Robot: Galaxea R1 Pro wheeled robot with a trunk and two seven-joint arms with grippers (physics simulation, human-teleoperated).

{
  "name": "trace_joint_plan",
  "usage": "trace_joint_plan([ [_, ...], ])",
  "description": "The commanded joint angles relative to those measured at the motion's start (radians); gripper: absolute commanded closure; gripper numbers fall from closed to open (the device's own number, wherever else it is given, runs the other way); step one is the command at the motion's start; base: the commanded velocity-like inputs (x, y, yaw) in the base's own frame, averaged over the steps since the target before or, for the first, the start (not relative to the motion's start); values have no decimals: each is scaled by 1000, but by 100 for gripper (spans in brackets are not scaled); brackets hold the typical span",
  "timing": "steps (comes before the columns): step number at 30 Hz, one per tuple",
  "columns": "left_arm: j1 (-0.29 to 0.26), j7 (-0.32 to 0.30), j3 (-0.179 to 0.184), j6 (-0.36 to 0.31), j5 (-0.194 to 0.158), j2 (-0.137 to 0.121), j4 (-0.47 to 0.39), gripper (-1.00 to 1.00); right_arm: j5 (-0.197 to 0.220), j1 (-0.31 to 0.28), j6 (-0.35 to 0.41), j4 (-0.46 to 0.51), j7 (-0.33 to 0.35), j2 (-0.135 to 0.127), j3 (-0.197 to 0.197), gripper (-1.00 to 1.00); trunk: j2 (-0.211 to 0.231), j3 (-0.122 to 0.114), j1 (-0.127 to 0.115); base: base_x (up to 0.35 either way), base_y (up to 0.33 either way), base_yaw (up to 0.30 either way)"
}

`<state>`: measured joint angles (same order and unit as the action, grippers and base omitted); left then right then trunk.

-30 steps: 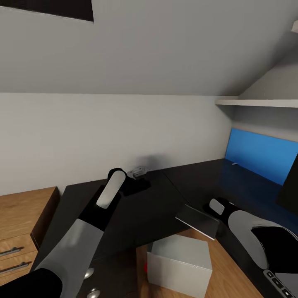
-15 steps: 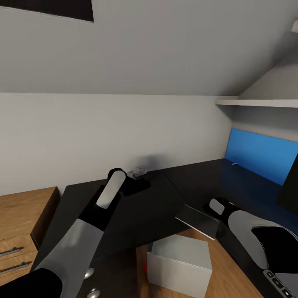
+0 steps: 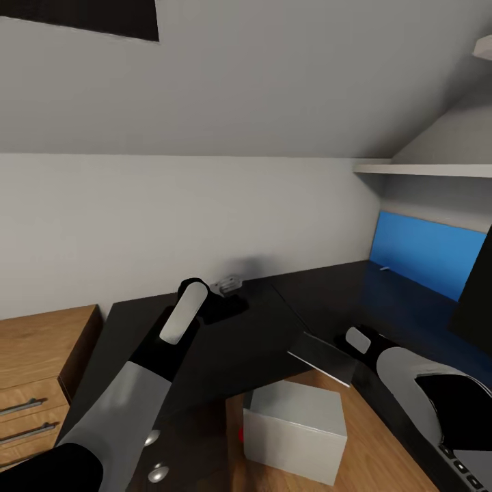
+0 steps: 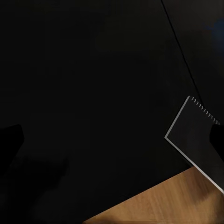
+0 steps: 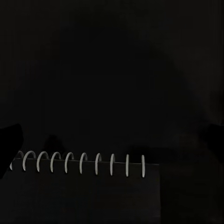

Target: In the bedroom, organize the workspace by keeping the computer under the desk, ensuring the monitor is on the desk, placing the keyboard on the desk next to the monitor, placing the mouse on the desk next to the keyboard, moving the folder from the swivel chair onto the desk next to the mouse, stacking the notebook on top of the folder with the pen on top of the notebook, and positioning the swivel chair next to the desk.

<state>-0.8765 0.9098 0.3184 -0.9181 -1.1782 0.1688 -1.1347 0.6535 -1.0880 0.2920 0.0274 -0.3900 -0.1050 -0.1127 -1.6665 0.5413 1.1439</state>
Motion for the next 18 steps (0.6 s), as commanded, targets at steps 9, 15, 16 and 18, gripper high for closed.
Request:
trace_joint_plan([
  [9, -1, 10, 1, -1, -9, 0, 2, -100, 23, 0, 10, -18, -7, 1, 24, -100, 0, 1, 0, -6, 0, 0],
  [15, -1, 9, 1, -1, -9, 0, 7, -100, 23, 0, 10, -18, -7, 1, 24, -100, 0, 1, 0, -42, 0, 0],
  [16, -1, 9, 1, -1, -9, 0, 7, -100, 23, 0, 10, -18, -7, 1, 24, -100, 0, 1, 0, -139, 0, 0],
  [18, -1, 9, 1, -1, -9, 0, 7, -100, 23, 0, 10, -18, -7, 1, 24, -100, 0, 1, 0, -145, 0, 0],
])
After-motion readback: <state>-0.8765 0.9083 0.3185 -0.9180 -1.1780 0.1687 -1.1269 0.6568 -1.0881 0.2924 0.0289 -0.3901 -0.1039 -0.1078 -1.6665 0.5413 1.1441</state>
